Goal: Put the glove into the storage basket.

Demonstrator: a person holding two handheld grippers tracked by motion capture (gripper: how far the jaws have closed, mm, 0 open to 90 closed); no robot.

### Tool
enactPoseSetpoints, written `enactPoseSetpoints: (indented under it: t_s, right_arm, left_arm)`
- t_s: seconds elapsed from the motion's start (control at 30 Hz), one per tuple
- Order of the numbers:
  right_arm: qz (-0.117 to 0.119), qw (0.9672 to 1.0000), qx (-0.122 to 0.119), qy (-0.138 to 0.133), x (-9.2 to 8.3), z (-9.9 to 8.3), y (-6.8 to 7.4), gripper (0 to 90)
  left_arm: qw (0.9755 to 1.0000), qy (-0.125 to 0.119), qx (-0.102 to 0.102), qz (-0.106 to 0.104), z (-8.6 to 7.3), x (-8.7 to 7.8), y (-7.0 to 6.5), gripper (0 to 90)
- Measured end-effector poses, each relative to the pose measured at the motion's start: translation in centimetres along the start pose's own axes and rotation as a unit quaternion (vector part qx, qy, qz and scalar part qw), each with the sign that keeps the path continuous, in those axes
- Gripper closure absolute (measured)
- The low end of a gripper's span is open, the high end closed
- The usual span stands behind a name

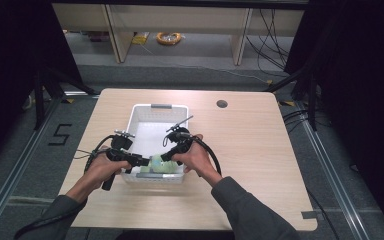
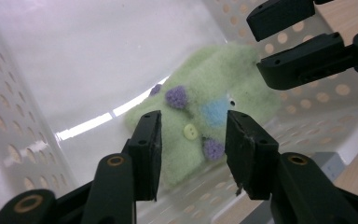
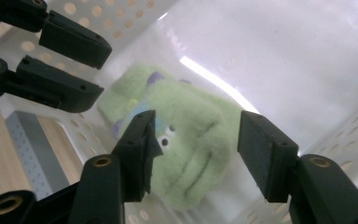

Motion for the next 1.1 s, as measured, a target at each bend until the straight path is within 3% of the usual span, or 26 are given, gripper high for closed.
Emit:
enactPoseSetpoints:
  t_s: [0.27, 0.37, 0.43, 0.53, 0.6, 0.7, 0.87, 0.9, 0.93, 1.1]
  right_arm:
    - [0.002, 0.9998, -0.008, -0.021, -1.7, 0.3, -0.2, 44.3]
    - [0.001, 0.9998, 0.007, -0.019, -2.4, 0.2, -0.2, 43.2]
    - [0.007, 0.9993, -0.012, -0.034, -2.7, 0.1, -0.4, 42.5]
    - [0.009, 0.9991, -0.016, -0.039, -3.4, -0.1, -0.5, 42.5]
    - [0.012, 0.9994, -0.005, -0.032, -3.9, -0.4, -0.4, 42.1]
    - [0.019, 0.9982, -0.025, -0.051, -4.6, -0.7, -0.6, 41.5]
    - [0.022, 0.9975, -0.02, -0.064, -5.8, -1.3, -0.9, 41.3]
    - [0.025, 0.9983, -0.001, -0.053, -6.1, -1.5, -0.7, 41.1]
    - [0.025, 0.9974, -0.02, -0.064, -6.2, -1.5, -1.2, 40.8]
    - [0.024, 0.9968, -0.01, -0.076, -7.2, -2.3, -1.6, 39.6]
  left_arm:
    - [0.9997, -0.022, -0.005, -0.005, 0.1, -0.9, -0.3, 48.8]
    - [0.9996, -0.028, -0.007, -0.005, 0.0, -1.0, -0.7, 46.7]
    - [0.9997, -0.021, -0.007, -0.008, 0.0, -1.1, -1.0, 43.9]
    - [0.9994, -0.027, -0.01, -0.018, 0.0, -1.3, -1.5, 41.7]
    - [0.9993, -0.032, -0.007, -0.02, 0.1, -1.4, -1.8, 40.6]
    - [0.9991, -0.035, -0.006, -0.025, 0.1, -1.5, -2.4, 39.2]
    - [0.9986, -0.043, -0.003, -0.029, 0.1, -1.8, -3.3, 37.5]
    - [0.9983, -0.048, -0.003, -0.032, 0.1, -1.7, -3.5, 37.0]
    - [0.9982, -0.05, -0.005, -0.033, 0.0, -1.7, -3.7, 36.6]
    - [0.9975, -0.056, 0.001, -0.043, -0.1, -1.9, -4.7, 35.3]
Point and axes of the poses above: each handheld gripper's, and its own axes: x roughly forward along the jaws, z roughly out of its top, y roughly to its left, the point moved 3 cm from there along x, roughly forward along the jaws, and after that the axes turned 1 degree about -z, right-handed, at the moved point
